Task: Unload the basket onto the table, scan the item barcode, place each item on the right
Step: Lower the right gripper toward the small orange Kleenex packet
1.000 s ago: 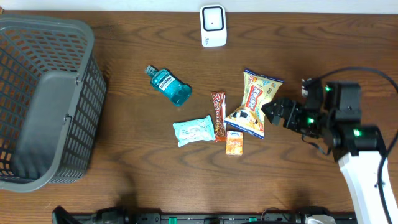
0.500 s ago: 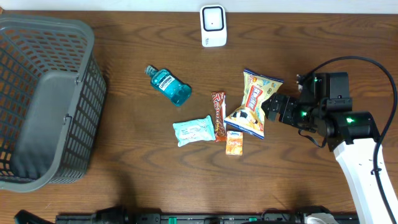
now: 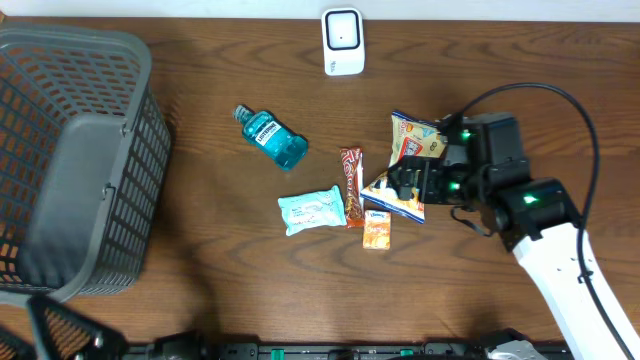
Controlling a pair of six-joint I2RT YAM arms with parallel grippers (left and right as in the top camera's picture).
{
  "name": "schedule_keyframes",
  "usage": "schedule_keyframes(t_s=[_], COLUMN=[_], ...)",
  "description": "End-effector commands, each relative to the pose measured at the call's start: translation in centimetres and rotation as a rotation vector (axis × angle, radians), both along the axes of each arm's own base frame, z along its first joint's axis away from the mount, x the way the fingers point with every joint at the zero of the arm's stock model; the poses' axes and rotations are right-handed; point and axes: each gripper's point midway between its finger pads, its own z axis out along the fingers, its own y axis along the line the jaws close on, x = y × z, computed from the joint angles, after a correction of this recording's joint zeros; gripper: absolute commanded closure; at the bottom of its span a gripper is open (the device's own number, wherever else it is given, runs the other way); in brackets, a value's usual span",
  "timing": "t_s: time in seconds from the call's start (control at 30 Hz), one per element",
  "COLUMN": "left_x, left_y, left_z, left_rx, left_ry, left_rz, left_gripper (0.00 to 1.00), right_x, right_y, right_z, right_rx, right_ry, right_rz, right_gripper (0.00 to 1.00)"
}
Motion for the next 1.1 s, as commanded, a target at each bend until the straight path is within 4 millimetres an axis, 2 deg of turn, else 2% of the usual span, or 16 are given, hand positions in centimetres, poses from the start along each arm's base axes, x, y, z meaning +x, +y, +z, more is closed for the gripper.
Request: schedule_keyframes(t_s=[0.0,0.13,0.3,0.47,0.63,0.83,1.07], left_x=[1.9,4.1,7.2,9.5,11.0,12.9,14.1], left_y=[0.8,2.7,3.4,3.9,4.1,3.2,3.4], left_z=[-2.2,-5.5,-9.8,-13.7,-16.4,-19.2,-22.7], left_rx=[-0.068,-0.126,-0.147,-0.165,-0.173,-0.161,-0.175], left_ry=[0.030,0.112,0.225,0.320,0.376,0.441,0.515], left_rz=[-0.008,0.069,0.074,0.079,0.076,0.006,-0.001], left_gripper=[0.02,0.02,0.02,0.02,0.02,0.02,0.02], right_x=[0.6,0.8,0.9,1.0,0.9,0.9,0.6], right_y=[1.4,3.1,4.6,5.5,6.0,6.2,6.7], right_z=[0.2,-0.7,-3.3,-4.9,-5.2,-5.1,-5.1], right_rx=[-0.035,-0.039,-0.058,-0.067,-0.070,-0.055,-0.058], right_ry=[-0.033,-0.024,0.046,0.081,0.085,0.093,0.089], right_rz=[0.012,0.049,0.073,0.084,0.097,0.079,0.094], right_gripper=[0.01,0.01,0.01,0.01,0.01,0.01,0.01])
